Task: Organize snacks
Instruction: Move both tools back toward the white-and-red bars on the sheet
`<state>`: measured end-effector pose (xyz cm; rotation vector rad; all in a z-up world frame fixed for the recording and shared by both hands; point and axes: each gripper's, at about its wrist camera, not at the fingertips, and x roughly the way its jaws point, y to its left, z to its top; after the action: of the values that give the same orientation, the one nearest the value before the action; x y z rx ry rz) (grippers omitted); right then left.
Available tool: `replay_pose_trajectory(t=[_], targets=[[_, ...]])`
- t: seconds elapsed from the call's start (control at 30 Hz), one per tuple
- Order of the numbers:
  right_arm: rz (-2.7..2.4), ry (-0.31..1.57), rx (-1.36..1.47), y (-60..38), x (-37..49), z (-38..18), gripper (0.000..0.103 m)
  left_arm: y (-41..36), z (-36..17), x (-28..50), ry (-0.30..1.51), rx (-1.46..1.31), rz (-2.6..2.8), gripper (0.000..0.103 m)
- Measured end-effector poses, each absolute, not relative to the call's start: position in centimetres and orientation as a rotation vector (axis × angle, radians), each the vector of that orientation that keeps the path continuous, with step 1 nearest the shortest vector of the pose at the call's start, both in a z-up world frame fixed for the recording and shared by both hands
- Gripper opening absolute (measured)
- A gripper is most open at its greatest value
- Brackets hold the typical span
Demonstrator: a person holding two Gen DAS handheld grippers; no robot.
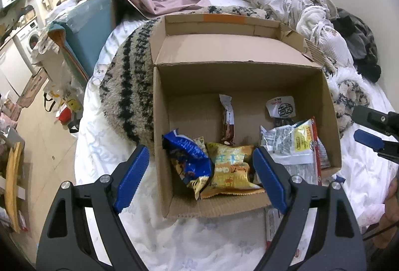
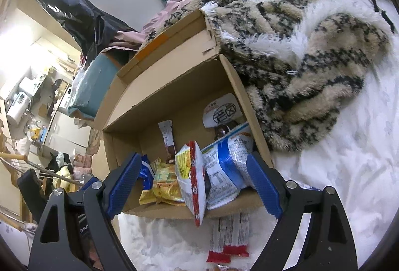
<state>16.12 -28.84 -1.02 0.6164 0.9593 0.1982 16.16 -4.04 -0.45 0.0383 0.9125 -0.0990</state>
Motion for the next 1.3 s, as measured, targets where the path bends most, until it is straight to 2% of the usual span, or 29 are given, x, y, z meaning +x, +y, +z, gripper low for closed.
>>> replay_pose_trajectory(t=[0.73, 1.3], targets=[[0.112, 1.013, 0.659, -30.0, 9.3, -2.1, 0.089, -3.9, -1.1, 10.9, 0.963, -0.009, -0.099, 0.083], [0.017, 1.111, 0.684, -32.0, 6.6, -5.2, 0.089, -6.4, -4.4, 9.2, 1.079, 0.033, -0.143, 0.083]])
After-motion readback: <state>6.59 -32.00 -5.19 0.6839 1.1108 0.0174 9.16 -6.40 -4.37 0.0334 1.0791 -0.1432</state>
